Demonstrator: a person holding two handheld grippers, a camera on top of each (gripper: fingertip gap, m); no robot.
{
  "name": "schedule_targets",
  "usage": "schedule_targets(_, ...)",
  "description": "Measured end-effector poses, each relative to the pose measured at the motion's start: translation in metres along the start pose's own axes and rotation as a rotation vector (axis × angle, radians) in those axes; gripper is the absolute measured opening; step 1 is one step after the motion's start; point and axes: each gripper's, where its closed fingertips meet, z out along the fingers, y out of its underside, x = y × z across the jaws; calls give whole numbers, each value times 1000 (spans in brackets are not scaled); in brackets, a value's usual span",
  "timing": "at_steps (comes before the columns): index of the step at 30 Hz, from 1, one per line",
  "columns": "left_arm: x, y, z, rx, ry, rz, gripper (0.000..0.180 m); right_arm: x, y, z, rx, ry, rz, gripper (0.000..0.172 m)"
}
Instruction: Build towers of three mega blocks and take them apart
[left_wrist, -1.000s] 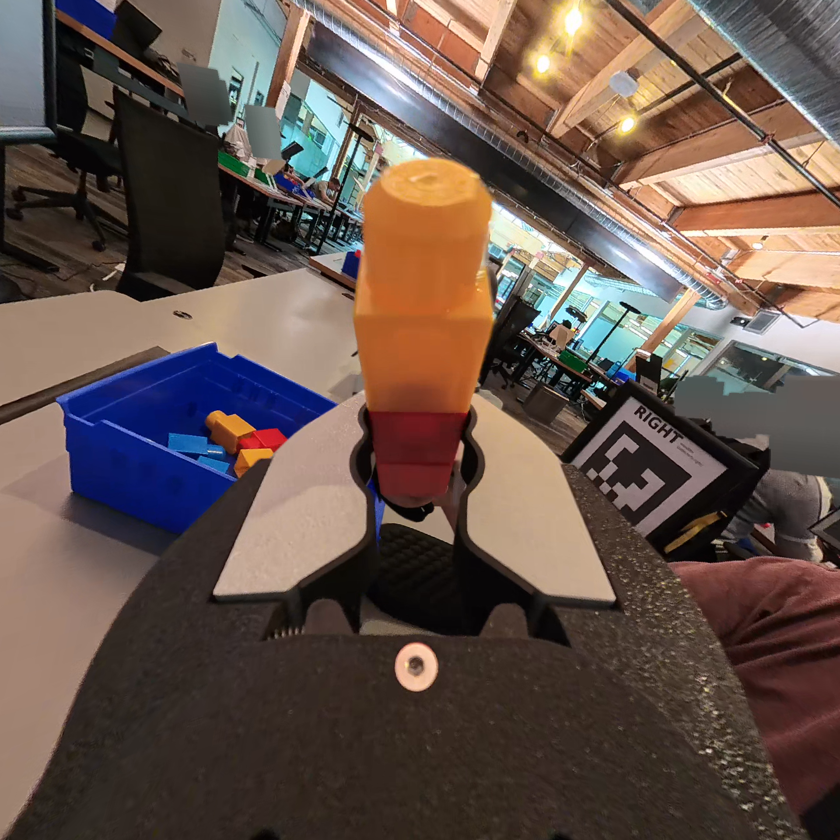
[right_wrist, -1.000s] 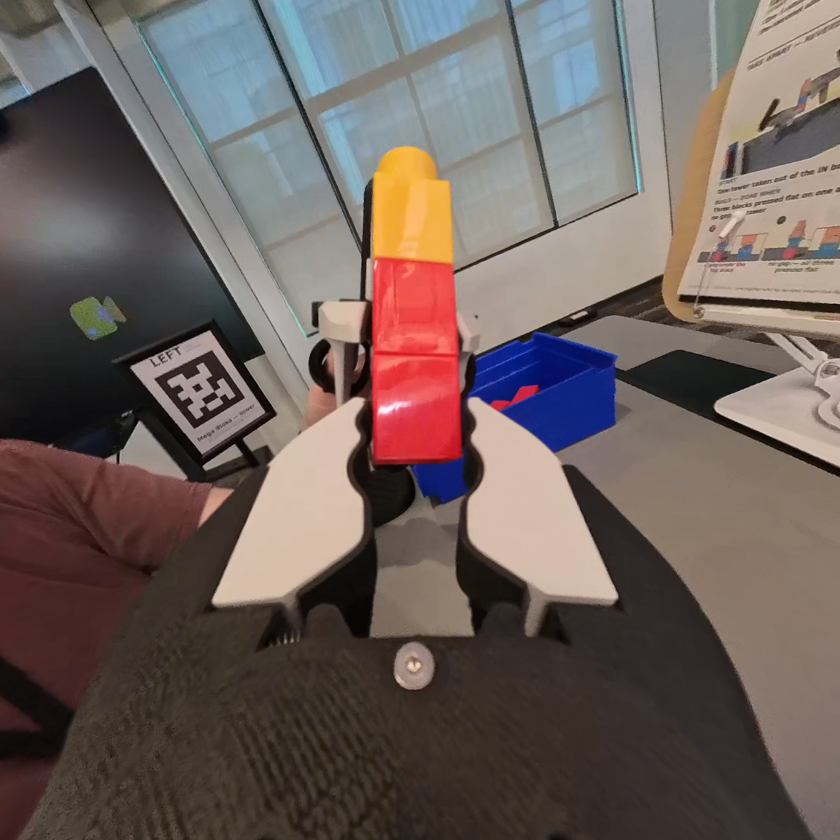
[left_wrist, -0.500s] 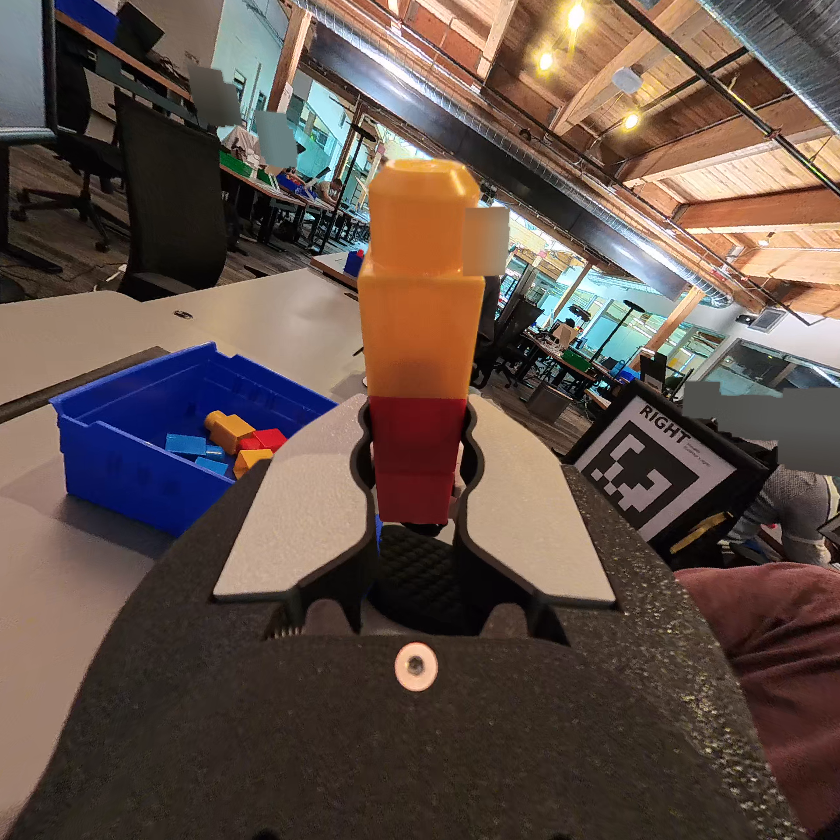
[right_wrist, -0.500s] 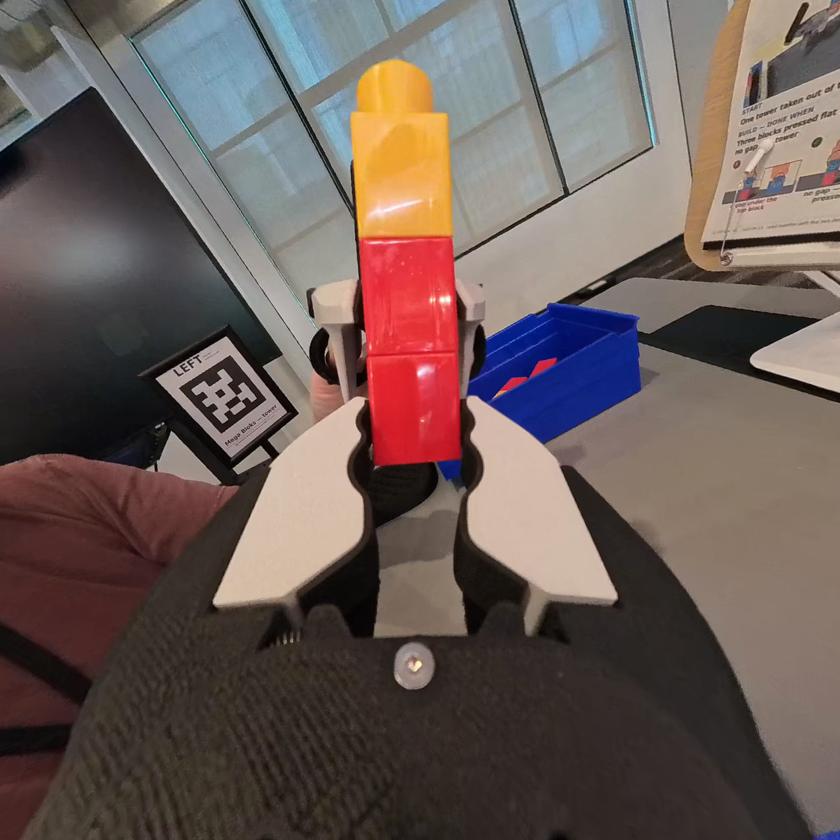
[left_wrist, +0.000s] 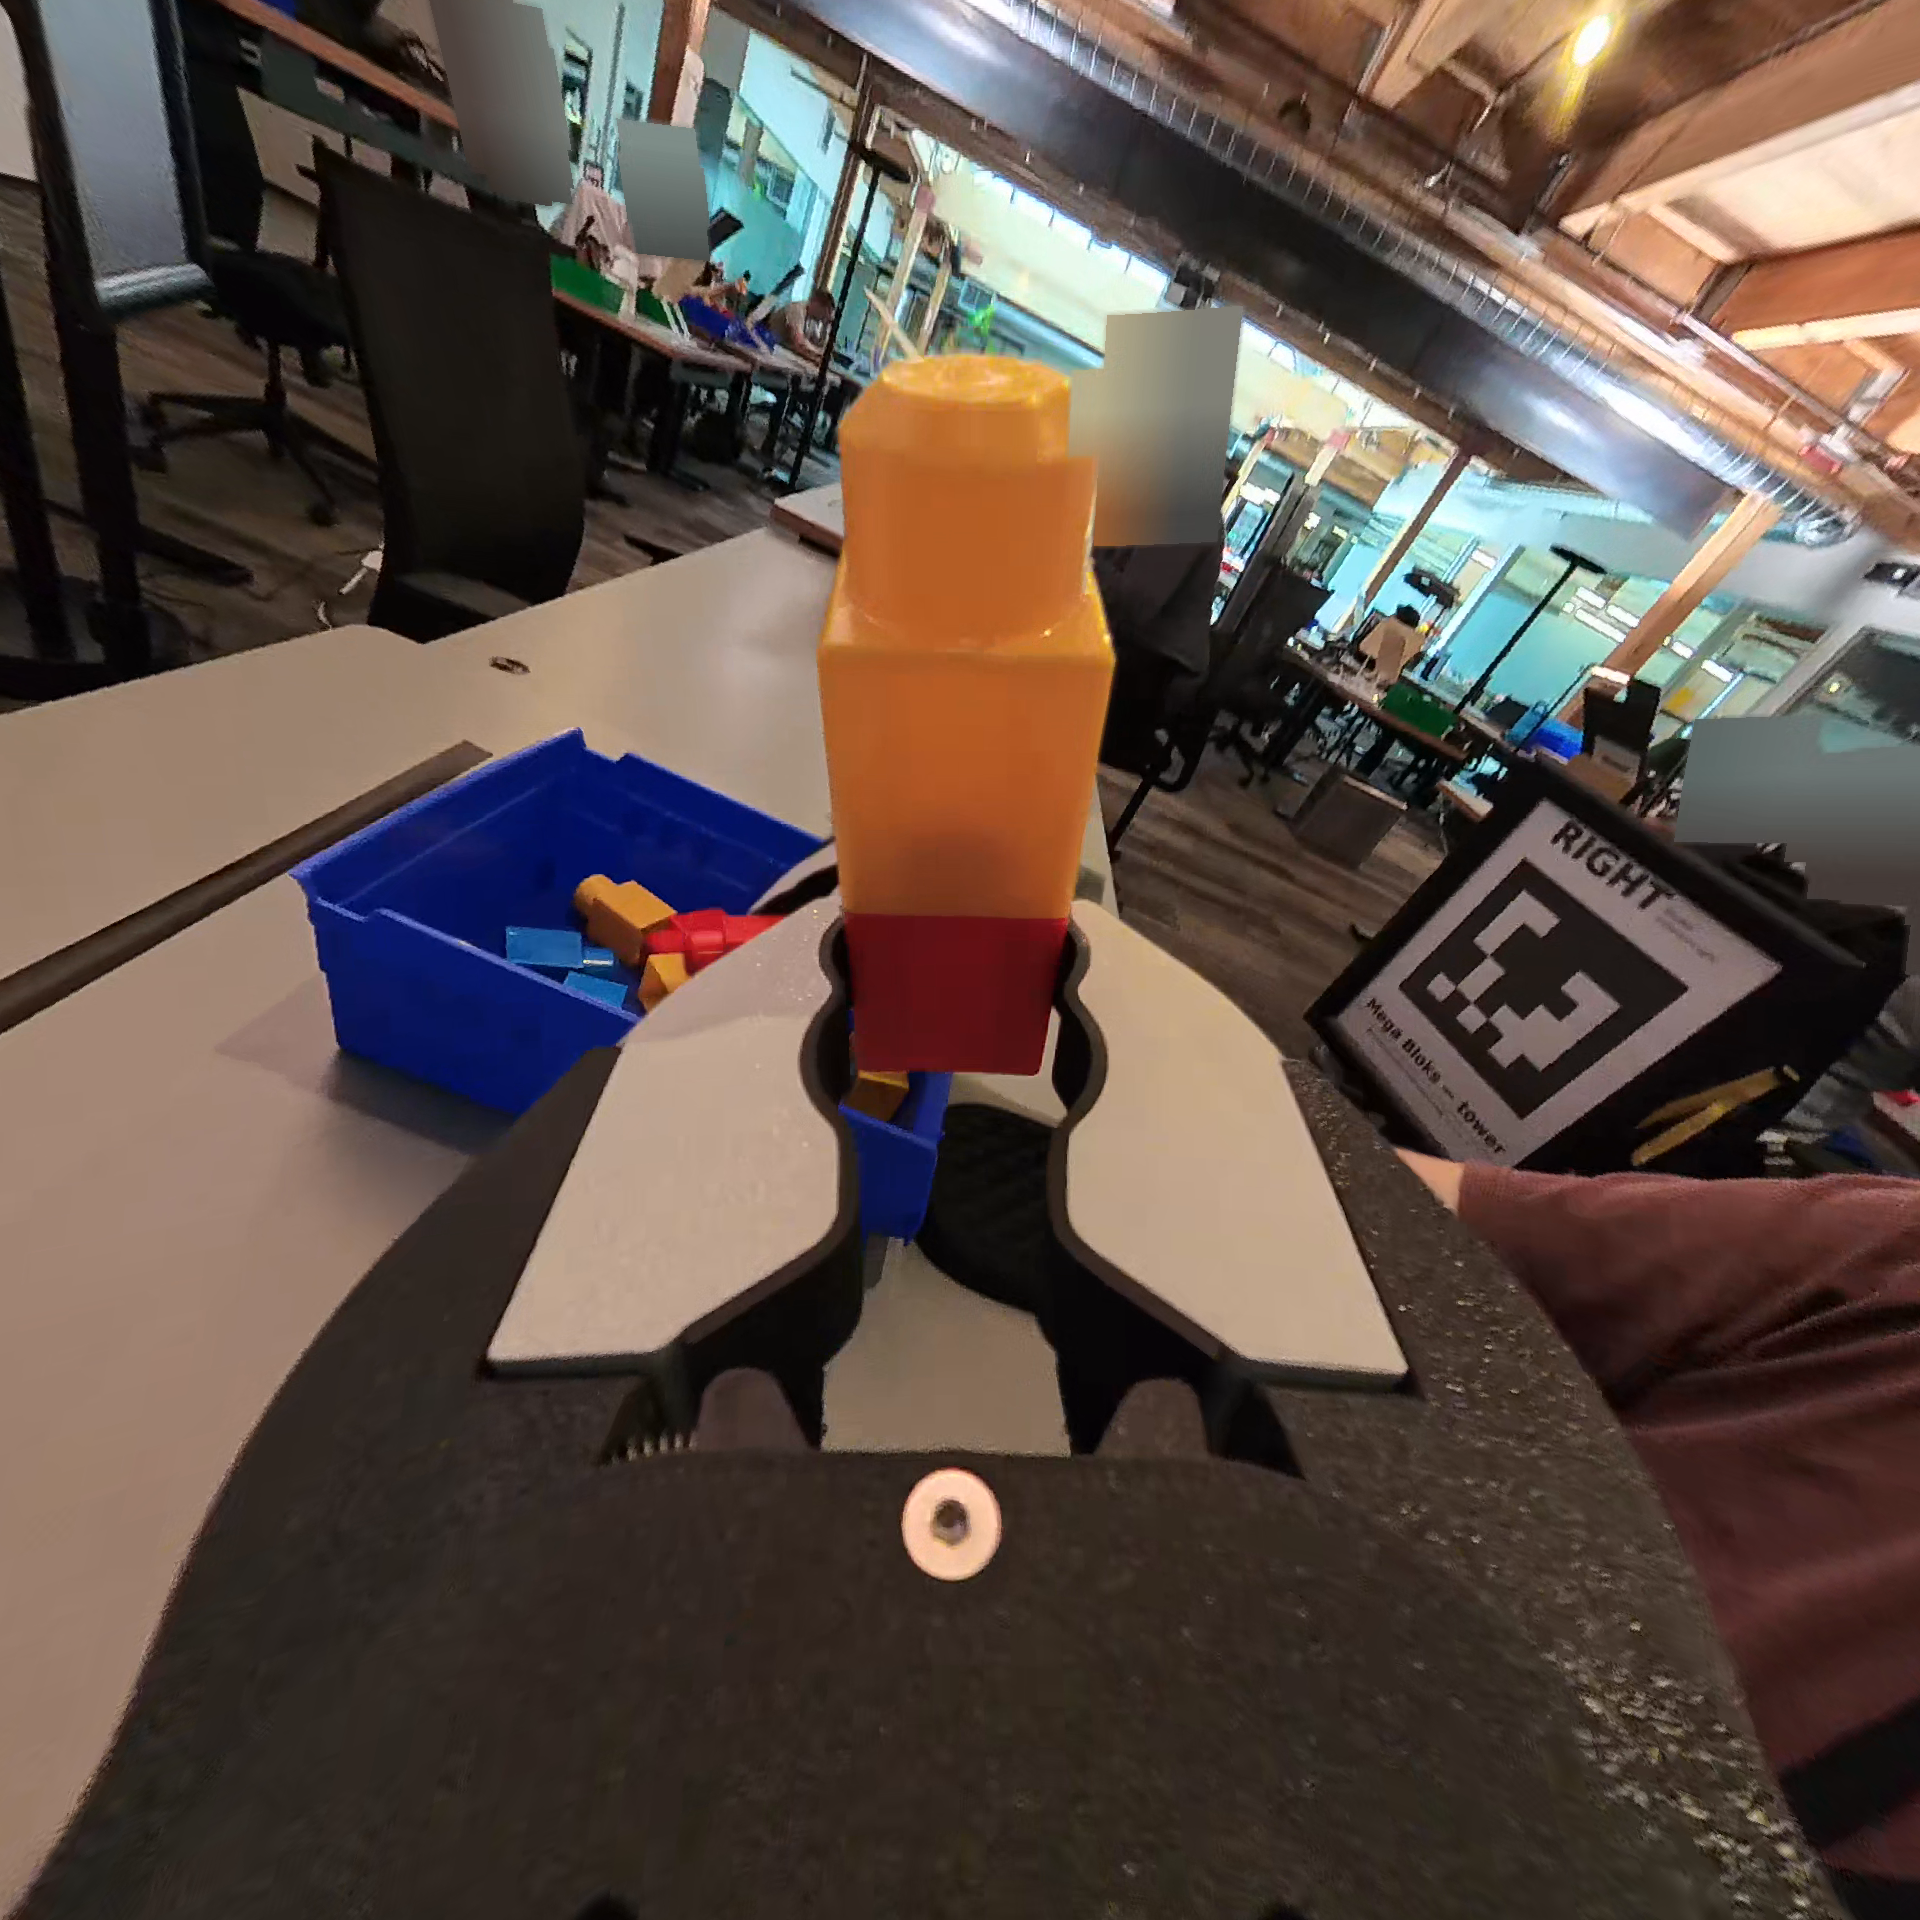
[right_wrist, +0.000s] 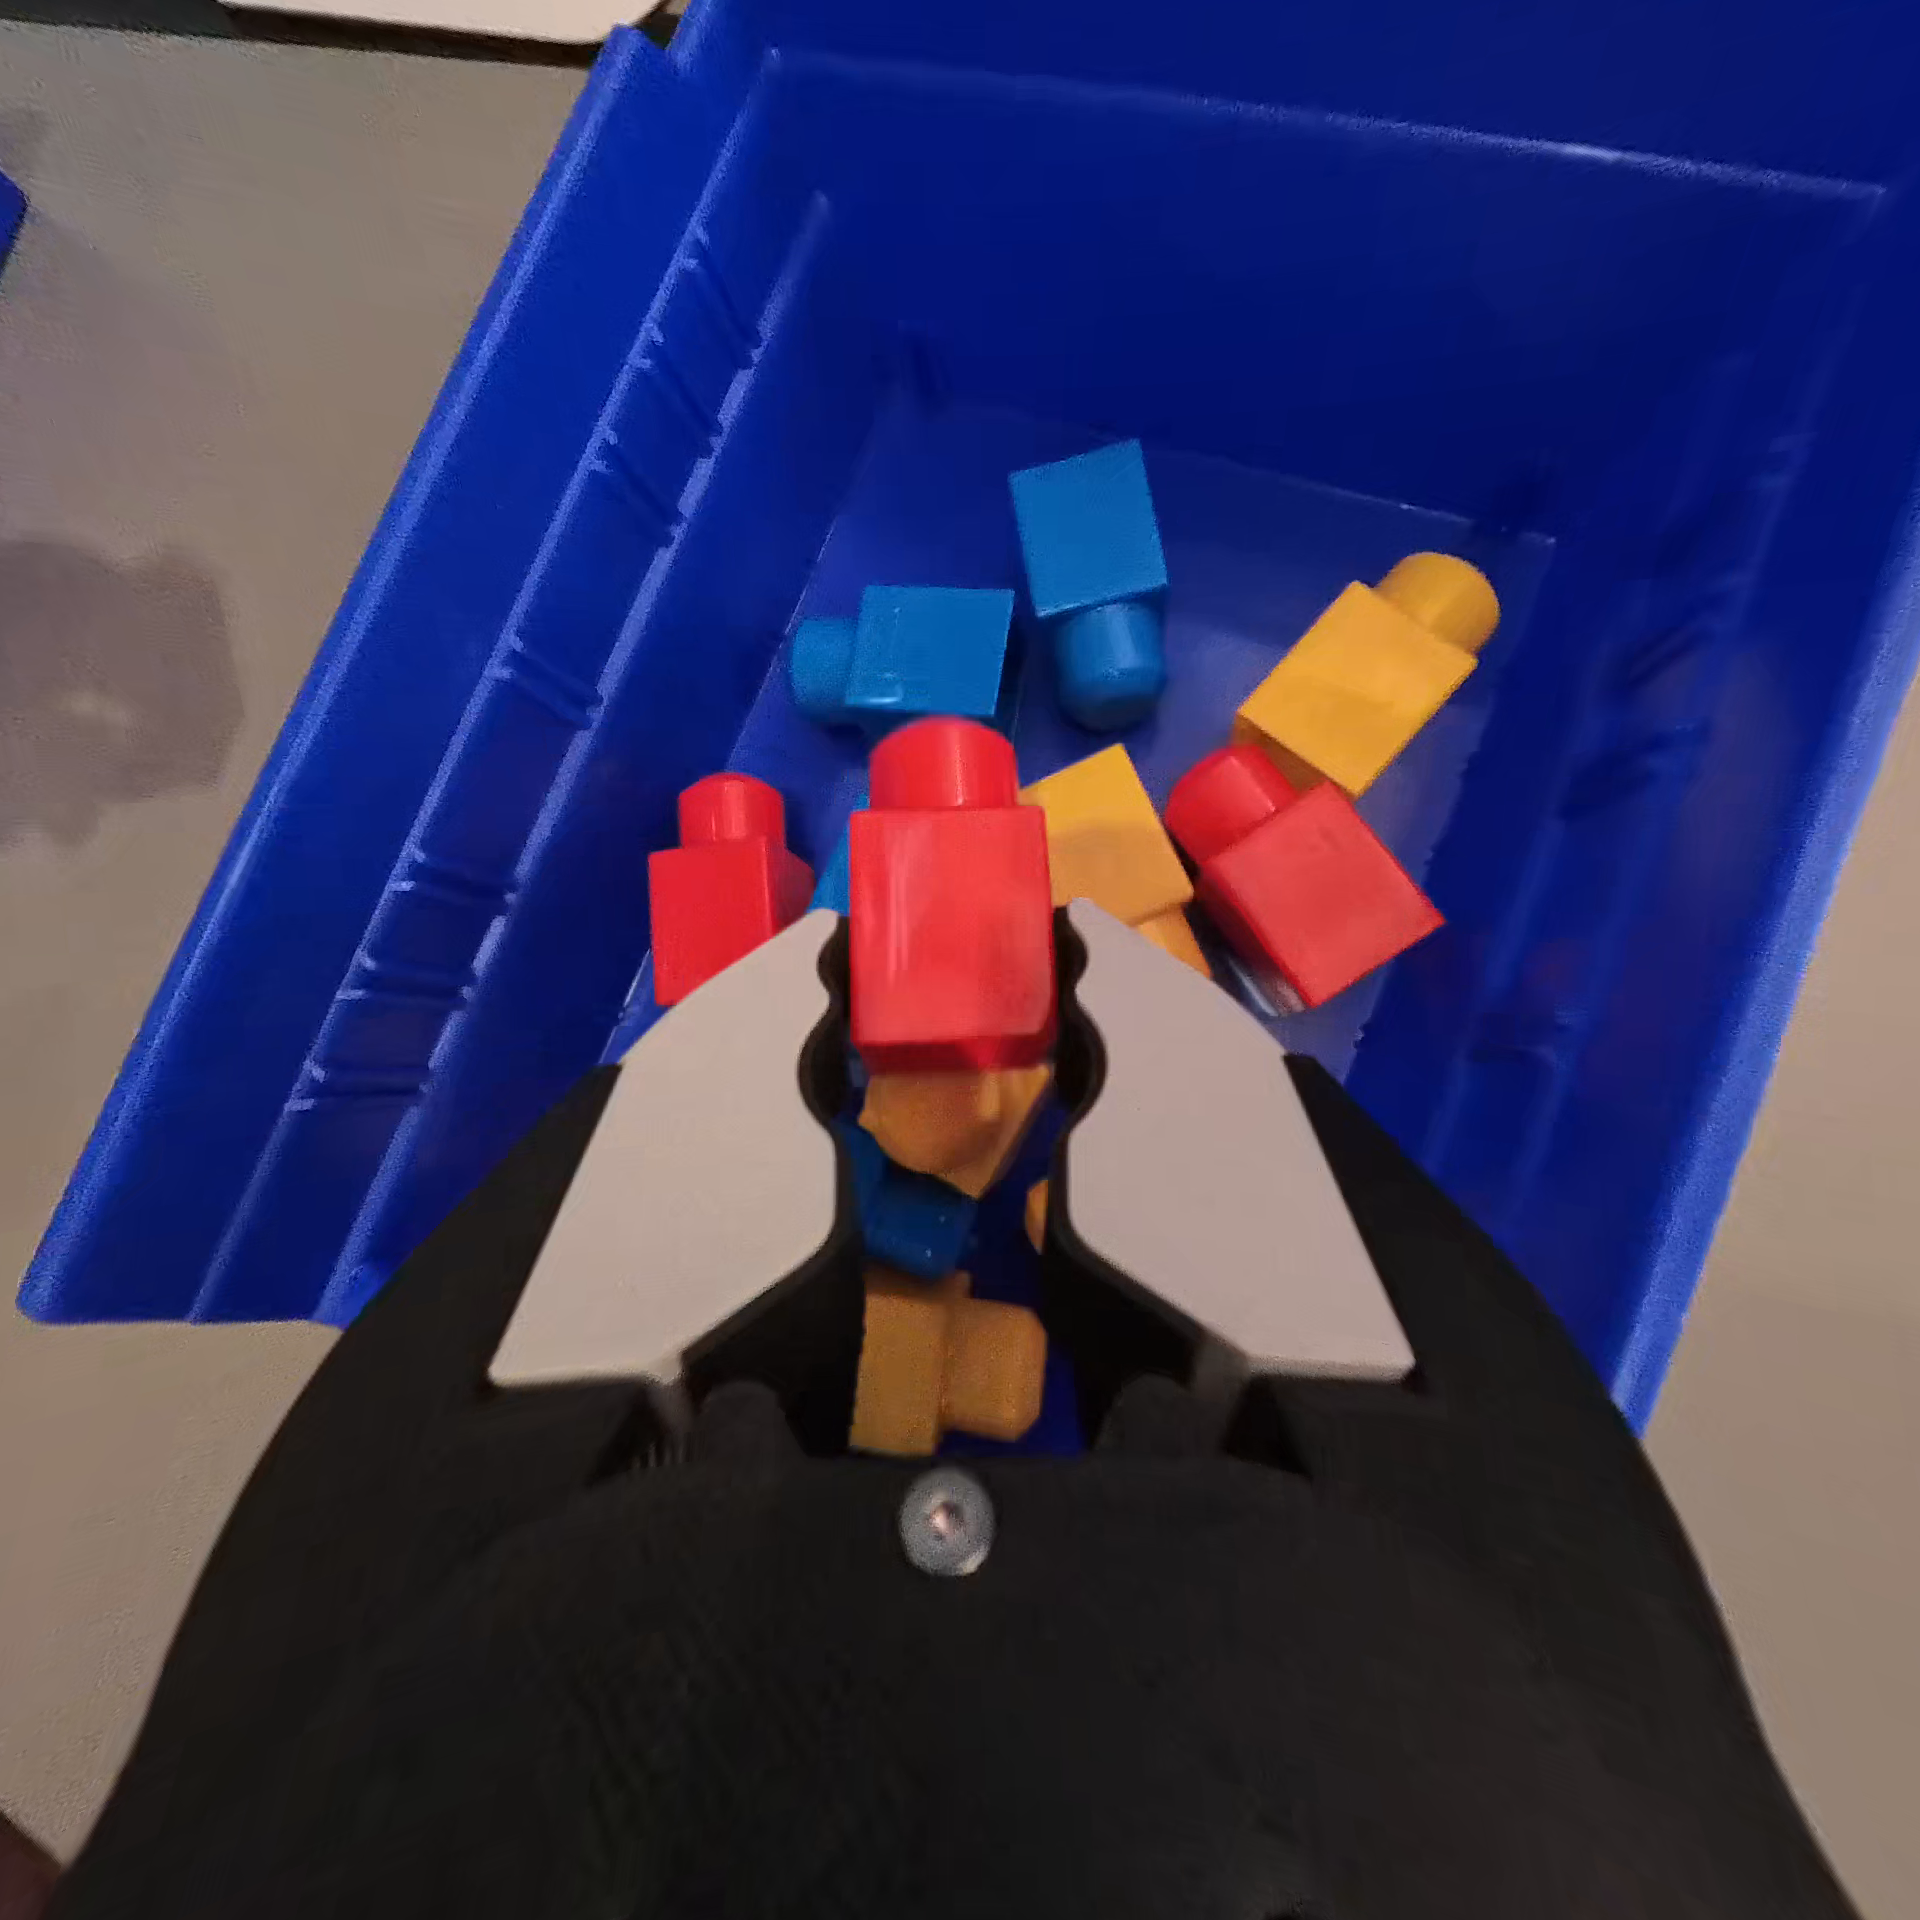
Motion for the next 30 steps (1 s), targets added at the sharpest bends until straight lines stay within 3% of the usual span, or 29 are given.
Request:
schedule_targets(1,1,4,4,-24,2,5,36,-3,-6,-1,36,15,-24,38)
schedule_targets(4,6,18,16,-96,34,15,36,-47,-56,-31,311,-10,-187,68)
schedule_targets(6,10,26,24,-145,56,23,36,-123,-92,-72,529,-311,-234,69)
schedule_targets(8,15,34,33,-187,82,28,36,-191,-113,-118,623,-689,-219,68)
schedule_targets(9,17,38,36,-207,86,31,36,-213,-119,-134,629,-811,-220,68)
schedule_targets(11,21,42,41,-229,98,38,36,-235,-126,-140,593,-879,-264,69)
schedule_targets(14,26,45,44,-250,109,45,35,-254,-117,-123,457,-893,-351,69)
schedule_targets(15,26,46,45,-258,108,47,35,-260,-112,-124,435,-940,-373,58)
schedule_targets(16,24,48,45,-270,95,50,36,-264,-110,-126,428,-983,-373,37)
schedule_targets(20,24,51,45,-306,99,23,36,-263,-117,-128,483,-1021,-283,36)
schedule_targets(23,27,71,50,-388,109,27,36,-245,-138,-144,589,-1065,-157,36)
schedule_targets(30,28,66,51,-338,153,-17,35,-224,-134,-135,528,-959,-188,36)
